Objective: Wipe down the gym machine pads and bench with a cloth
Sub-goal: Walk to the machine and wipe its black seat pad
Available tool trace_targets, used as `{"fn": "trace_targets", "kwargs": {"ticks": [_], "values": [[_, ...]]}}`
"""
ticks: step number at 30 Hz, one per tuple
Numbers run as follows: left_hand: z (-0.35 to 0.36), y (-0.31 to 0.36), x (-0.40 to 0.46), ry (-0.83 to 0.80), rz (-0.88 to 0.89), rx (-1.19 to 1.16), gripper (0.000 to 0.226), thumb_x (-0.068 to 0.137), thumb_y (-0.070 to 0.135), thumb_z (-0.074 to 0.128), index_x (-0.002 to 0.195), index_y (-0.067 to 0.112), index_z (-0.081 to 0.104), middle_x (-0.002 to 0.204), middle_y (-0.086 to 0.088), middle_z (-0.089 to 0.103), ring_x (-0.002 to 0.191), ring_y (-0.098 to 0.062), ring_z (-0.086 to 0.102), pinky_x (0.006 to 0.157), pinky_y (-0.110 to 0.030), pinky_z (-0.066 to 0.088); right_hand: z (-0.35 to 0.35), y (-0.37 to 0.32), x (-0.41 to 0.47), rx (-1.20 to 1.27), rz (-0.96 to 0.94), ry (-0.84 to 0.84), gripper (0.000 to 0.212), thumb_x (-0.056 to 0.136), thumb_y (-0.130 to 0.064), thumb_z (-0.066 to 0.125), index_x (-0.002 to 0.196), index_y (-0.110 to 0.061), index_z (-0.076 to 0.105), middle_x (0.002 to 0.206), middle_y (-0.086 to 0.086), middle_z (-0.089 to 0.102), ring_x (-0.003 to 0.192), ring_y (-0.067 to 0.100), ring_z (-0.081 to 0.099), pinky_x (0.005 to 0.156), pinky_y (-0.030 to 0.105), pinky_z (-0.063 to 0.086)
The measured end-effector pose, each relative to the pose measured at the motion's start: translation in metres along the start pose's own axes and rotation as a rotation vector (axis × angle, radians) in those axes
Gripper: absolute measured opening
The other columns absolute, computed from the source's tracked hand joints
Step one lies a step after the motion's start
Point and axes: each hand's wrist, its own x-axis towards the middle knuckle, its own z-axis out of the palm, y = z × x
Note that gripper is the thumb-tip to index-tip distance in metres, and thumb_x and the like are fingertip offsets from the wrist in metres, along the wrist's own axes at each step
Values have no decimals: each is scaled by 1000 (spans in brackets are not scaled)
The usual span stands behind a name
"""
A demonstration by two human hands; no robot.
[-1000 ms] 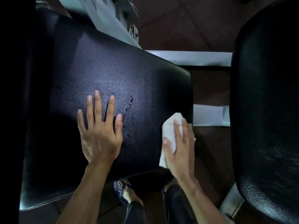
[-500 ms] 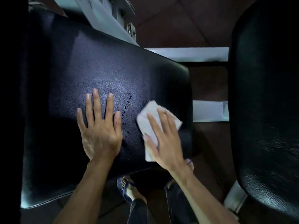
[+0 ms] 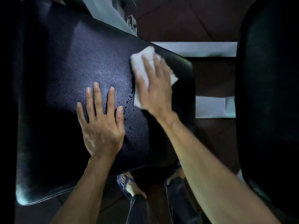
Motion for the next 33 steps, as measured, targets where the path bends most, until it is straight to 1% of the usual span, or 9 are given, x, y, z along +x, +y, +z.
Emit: {"fn": "trace_targets", "kwargs": {"ticks": [3,6,11,15,20,25,27,29,33], "values": [[-2,0,0,-7,4,-13,53,106,44,14,157,30,13,167,-5,2,155,-23,5,123,-47,7,-16,10,-87,9,-160,-154,53,104,-39,35,150,-13,43,161,16,30,151,36,23,120,53,24],[-2,0,1,-5,-1,-7,53,107,43,17,157,29,15,167,-6,5,155,-24,7,123,-47,8,-34,43,-154,-36,-153,-178,53,104,-41,38,149,-14,44,161,17,30,151,37,24,117,57,30],[-1,-1,1,-11,4,-22,53,107,44,18,157,29,15,167,-6,5,155,-24,7,123,-47,7,-33,56,-126,1,256,-42,56,102,-43,36,152,-19,39,163,10,28,153,31,19,124,47,21],[0,-1,1,-26,0,-27,53,106,45,18,157,30,14,167,-6,4,155,-24,7,123,-48,7,-5,36,-19,-31,497,137,65,99,-49,27,146,-10,48,156,17,40,144,38,36,121,49,25],[-3,0,1,-44,-2,-38,53,106,44,15,158,30,10,167,-6,1,155,-24,3,123,-49,7,4,-16,-37,-24,175,26,59,105,-46,24,152,-15,39,162,18,27,151,36,23,123,49,20],[-5,1,1,-49,-11,-55,53,106,44,14,157,31,12,167,-5,3,155,-24,5,124,-49,7,-24,15,-146,-31,-43,-168,55,105,-42,31,153,-17,37,163,17,24,152,36,19,121,54,23],[-4,1,1,-43,-10,-50,53,106,44,14,157,31,13,167,-5,3,155,-24,6,123,-48,7,-32,31,-167,-92,119,-147,55,103,-45,28,154,-22,32,164,14,24,151,36,22,119,56,24],[-3,1,2,-44,-10,-45,53,107,44,14,157,31,12,167,-5,3,155,-24,5,123,-48,6,-29,37,-158,-80,414,-95,56,102,-47,26,155,-28,27,165,8,22,152,33,20,121,57,18],[-2,1,1,-33,-10,-41,53,106,44,14,157,31,12,167,-5,3,155,-24,5,123,-47,5,-13,37,-75,12,722,164,57,100,-41,33,151,-17,41,159,16,35,146,37,32,122,48,21]]}}
